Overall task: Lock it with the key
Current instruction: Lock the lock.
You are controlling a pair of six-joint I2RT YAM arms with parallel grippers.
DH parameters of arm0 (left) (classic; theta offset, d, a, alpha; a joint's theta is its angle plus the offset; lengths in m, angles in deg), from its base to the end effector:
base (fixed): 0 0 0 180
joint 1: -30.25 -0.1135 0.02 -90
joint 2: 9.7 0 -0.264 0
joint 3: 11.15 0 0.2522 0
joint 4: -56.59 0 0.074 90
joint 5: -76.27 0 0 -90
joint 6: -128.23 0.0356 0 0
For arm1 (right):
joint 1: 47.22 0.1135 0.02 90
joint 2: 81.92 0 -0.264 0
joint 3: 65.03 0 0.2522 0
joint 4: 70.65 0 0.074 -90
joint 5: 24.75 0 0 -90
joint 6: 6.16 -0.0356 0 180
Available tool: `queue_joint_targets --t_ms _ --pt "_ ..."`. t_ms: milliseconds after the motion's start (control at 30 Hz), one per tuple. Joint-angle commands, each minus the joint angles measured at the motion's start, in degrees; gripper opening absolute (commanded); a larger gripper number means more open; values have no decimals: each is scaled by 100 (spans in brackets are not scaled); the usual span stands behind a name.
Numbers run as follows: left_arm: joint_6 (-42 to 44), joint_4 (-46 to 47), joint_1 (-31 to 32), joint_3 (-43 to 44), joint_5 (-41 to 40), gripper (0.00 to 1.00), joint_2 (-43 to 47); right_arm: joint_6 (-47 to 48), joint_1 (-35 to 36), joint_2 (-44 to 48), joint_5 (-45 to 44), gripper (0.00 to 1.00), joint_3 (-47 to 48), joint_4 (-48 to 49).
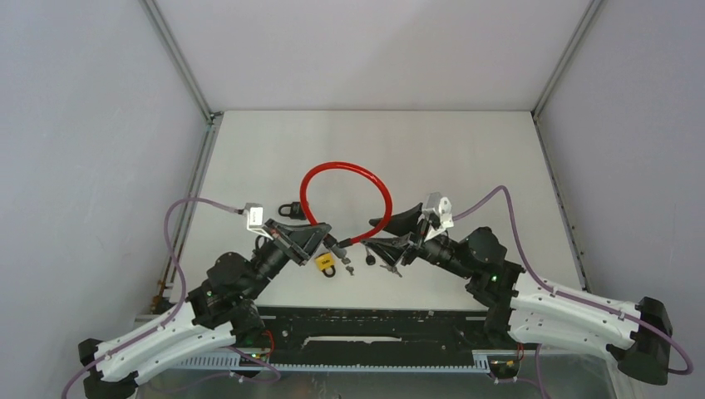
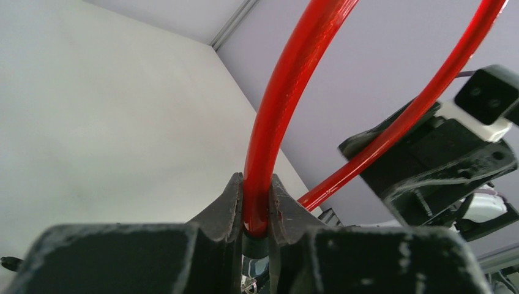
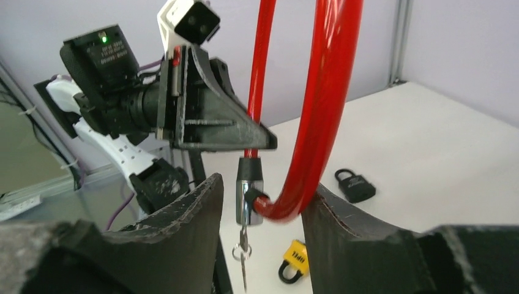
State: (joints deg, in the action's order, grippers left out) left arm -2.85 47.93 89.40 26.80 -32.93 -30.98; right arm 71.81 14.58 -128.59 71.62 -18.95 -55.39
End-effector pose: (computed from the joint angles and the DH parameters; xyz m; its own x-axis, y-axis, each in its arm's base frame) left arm 0.0727 -0.0989 0.2967 -0.3692 -0.5921 -0.7163 0.5322 0.4972 -0.6852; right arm 0.0895 0.1753 0.3306 -0.0761 0.2965 -0.9520 -0.9312 0.3203 0.1741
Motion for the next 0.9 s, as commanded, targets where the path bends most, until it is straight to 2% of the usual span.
queue_joint_targets --t_ms 0,400,867 --pt "-111 940 -18 -123 -120 0 371 -290 20 -25 269 52 -243 439" --pt "-45 1084 -18 90 -15 0 373 -349 133 -509 493 53 -314 724" --pt "-6 1353 -18 179 150 0 379 -327 178 -927 947 46 -311 1036"
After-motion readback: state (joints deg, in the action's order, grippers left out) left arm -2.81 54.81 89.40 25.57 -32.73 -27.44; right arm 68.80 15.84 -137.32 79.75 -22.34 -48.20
